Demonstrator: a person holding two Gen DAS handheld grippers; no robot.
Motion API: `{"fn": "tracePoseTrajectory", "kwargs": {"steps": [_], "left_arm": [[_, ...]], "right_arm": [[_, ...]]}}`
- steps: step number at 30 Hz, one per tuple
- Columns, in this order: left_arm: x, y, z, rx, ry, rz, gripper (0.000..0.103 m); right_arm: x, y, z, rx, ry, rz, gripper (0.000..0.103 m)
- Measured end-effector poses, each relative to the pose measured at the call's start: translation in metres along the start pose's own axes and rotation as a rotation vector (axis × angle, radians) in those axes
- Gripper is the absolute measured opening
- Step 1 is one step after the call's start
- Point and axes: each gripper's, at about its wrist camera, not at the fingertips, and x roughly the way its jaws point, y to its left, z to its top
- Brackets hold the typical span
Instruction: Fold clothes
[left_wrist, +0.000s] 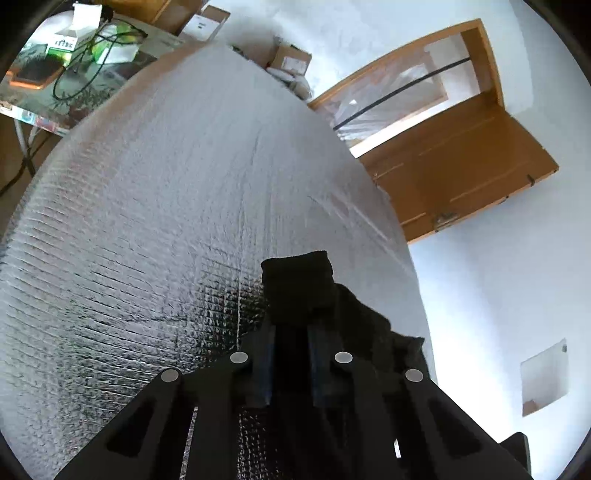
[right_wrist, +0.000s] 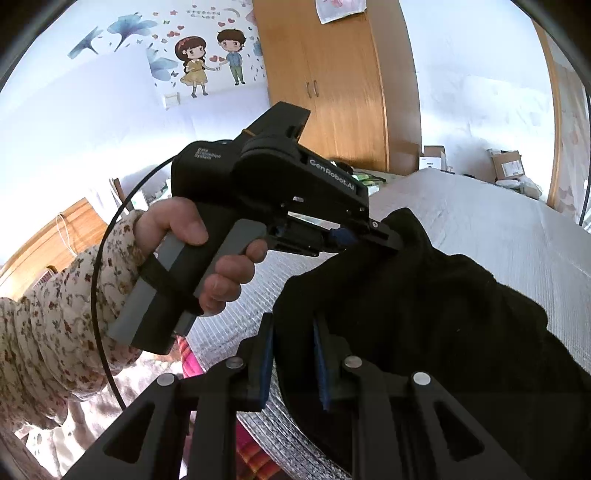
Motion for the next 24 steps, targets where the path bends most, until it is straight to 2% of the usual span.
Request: {"fn": "tracePoseTrajectory", "kwargs": {"steps": [12,17,24], "left_arm": [[-0.068,-0.007,0.013,0.035,-0.120,0.035,0.014],[-0.095,-0.024,0.018,0.059,-0.184,0.059,0.014],[-0.096,-0.057,0.019,0.102,-0.212,0.035,0.014]], "right_arm": [[-0.005,0.025,0.028,-0.040,-0.066,0.093,0.020],[-0.010,0.031,0.048,-0.034,-0.113,0.150,0.020],[-0.039,0.017,0.054,0.000,-0.179,0.156,0.020]]}}
